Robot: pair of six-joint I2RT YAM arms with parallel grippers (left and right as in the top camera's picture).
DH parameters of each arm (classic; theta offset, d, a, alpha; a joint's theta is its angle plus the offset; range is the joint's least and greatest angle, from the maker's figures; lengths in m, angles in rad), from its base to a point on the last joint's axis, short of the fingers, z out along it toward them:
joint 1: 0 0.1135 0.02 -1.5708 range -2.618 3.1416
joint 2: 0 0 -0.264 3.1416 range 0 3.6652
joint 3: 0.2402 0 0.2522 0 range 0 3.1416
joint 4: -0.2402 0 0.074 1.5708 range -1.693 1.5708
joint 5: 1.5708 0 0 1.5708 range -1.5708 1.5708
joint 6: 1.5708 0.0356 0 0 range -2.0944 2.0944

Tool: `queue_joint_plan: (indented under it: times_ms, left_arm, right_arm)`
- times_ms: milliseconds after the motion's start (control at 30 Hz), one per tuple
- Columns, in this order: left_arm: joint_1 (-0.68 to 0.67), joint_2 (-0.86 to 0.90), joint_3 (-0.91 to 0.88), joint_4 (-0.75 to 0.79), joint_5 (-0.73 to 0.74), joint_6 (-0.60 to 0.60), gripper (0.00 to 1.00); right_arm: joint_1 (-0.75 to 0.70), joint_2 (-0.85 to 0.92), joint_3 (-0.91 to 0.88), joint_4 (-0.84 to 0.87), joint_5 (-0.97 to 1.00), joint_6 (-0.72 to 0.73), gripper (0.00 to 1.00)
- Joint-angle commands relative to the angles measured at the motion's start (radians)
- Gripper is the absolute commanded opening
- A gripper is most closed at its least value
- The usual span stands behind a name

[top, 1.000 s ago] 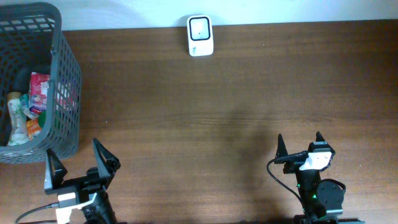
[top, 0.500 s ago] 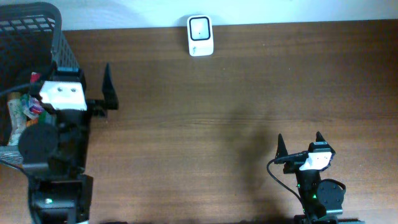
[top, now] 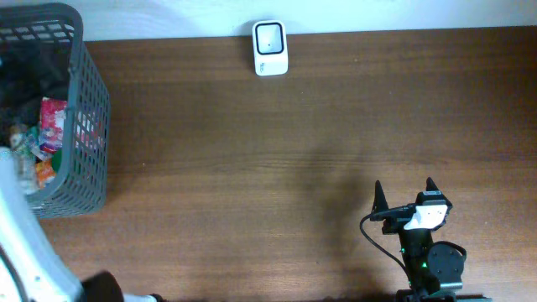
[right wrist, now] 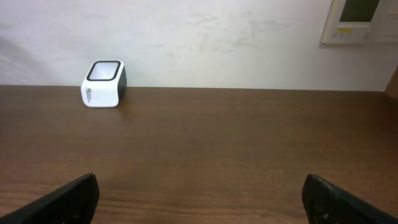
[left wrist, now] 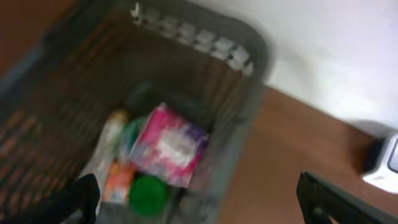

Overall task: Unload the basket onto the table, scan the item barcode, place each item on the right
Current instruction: 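Grasp the red-purple snack pack in the basket with the left gripper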

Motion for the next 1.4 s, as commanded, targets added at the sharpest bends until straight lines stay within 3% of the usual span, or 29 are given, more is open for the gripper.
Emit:
queue_joint_plan:
  times_ms: [0, 100, 133, 200, 600, 667, 733, 900, 1067, 1167, 1233, 1267, 1333, 1367]
  left_arm:
    - [0.163, 0.095, 0.047, -0.032, 0.184, -0.027, 0.99]
    - [0.187, 0.117, 0.047, -0.023, 0.156, -0.024, 0.99]
    - [0.187, 0.138, 0.047, 0.008, 0.074, -0.019, 0.99]
    - [0.187, 0.179, 0.047, 0.032, 0.062, 0.052, 0.99]
    - [0.181, 0.496, 0.044, 0.010, -0.044, 0.093, 1.00]
    - [0.181, 0.536, 0.044, 0.034, -0.045, 0.093, 0.96]
    - [0.180, 0.566, 0.044, 0.056, -0.038, 0.093, 0.75]
    - [0.173, 0.586, 0.044, 0.086, 0.008, 0.093, 0.82]
    - [0.152, 0.652, 0.043, 0.088, 0.042, 0.094, 0.81]
    - [0.122, 0.689, 0.043, 0.089, 0.074, 0.182, 0.82]
    - [0.117, 0.715, 0.043, 0.089, 0.049, 0.184, 0.74]
    - [0.118, 0.726, 0.043, 0.087, 0.049, 0.183, 0.64]
    - [0.119, 0.729, 0.043, 0.080, 0.048, 0.183, 0.32]
    - [0.120, 0.729, 0.043, 0.073, 0.049, 0.183, 0.00]
  right_arm:
    - [0.005, -0.006, -0.008, -0.003, 0.005, 0.005, 0.99]
    - [0.005, -0.006, -0.008, -0.003, 0.005, 0.005, 0.99]
    - [0.005, -0.006, -0.008, -0.003, 0.005, 0.005, 0.99]
    - [0.005, -0.006, -0.008, -0.003, 0.005, 0.005, 0.99]
    - [0.005, -0.006, -0.008, -0.003, 0.005, 0.005, 0.99]
    - [0.005, -0.006, -0.008, -0.003, 0.005, 0.005, 0.99]
    - [0.005, -0.006, -0.008, -0.003, 0.005, 0.005, 0.99]
    - [0.005, -0.006, -0.008, -0.003, 0.005, 0.005, 0.99]
    - [0.005, -0.006, -0.008, -0.003, 0.005, 0.005, 0.99]
    - [0.005, -0.006, -0.008, -0.003, 0.005, 0.005, 0.99]
    - [0.005, -0.006, -0.008, -0.003, 0.005, 0.005, 0.99]
    - [0.005, -0.006, -0.008, -0.003, 0.005, 0.005, 0.99]
    - [0.005, -0.006, -0.008, -0.003, 0.005, 0.005, 0.99]
    - [0.005, -0.006, -0.008, -0.003, 0.005, 0.005, 0.99]
